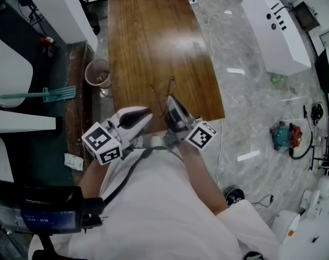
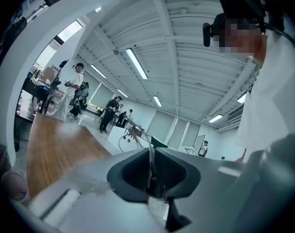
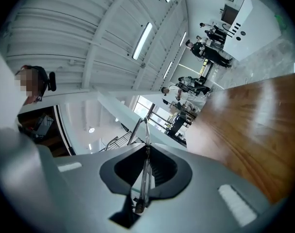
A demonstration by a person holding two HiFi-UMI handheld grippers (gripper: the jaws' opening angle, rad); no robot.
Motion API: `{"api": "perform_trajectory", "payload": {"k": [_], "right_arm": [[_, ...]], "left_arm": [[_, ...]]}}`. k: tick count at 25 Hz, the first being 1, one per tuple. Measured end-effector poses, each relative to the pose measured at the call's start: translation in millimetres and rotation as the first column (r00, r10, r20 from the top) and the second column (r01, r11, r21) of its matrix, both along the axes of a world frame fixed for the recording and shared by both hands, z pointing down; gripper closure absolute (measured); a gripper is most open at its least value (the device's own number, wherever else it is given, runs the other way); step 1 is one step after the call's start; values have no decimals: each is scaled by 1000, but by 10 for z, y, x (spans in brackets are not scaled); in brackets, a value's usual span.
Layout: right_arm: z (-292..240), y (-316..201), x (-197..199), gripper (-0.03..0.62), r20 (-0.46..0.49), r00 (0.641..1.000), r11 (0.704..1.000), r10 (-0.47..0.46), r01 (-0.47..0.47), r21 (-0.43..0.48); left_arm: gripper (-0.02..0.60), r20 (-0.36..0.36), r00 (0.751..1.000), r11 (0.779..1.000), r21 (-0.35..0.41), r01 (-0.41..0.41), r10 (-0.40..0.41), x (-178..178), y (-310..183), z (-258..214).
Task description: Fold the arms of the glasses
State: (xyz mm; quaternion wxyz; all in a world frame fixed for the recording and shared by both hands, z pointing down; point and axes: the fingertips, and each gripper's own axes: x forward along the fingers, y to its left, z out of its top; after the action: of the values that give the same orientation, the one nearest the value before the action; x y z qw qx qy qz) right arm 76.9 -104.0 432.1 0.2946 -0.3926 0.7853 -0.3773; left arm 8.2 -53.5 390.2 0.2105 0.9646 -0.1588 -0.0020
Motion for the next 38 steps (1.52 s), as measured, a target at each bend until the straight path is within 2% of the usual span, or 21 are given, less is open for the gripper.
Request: {"api": "perform_trajectory", "payload": {"k": [1, 4, 9, 17, 20, 25, 33, 38], "right_arm": [[-15, 2, -12, 563, -18, 1000, 1000, -5, 5, 6], [-55, 30, -99, 563, -42, 999, 999, -28, 29, 24], [-86, 82, -223, 563, -73, 996, 998, -57, 60, 37], [-99, 204, -448, 563, -191, 971, 984, -142, 159, 78], [-62, 202, -450, 563, -220, 964, 983, -146, 165, 73], [-34, 147, -366, 563, -172, 976, 988, -132, 144, 60], [-26, 147, -488, 565, -163, 968, 977, -191, 204, 68], [103, 78, -445, 565, -213, 958, 978, -192, 206, 44]], "left_arm": [[556, -27, 999, 1000, 12, -17, 17, 17, 20, -93], [563, -79, 995, 998, 21, -57, 58, 101, 23, -259], [575, -90, 994, 998, -7, -55, 54, 126, -70, -197], [575, -111, 993, 997, -65, -48, 40, 128, -177, -103], [575, -117, 992, 996, -69, -49, 41, 107, -170, -106], [575, -118, 991, 995, -81, -67, 57, 79, -113, -83], [575, -111, 992, 992, -108, -65, 53, 83, -177, 29], [575, -114, 993, 991, -128, -46, 31, 85, -242, 84]]}}
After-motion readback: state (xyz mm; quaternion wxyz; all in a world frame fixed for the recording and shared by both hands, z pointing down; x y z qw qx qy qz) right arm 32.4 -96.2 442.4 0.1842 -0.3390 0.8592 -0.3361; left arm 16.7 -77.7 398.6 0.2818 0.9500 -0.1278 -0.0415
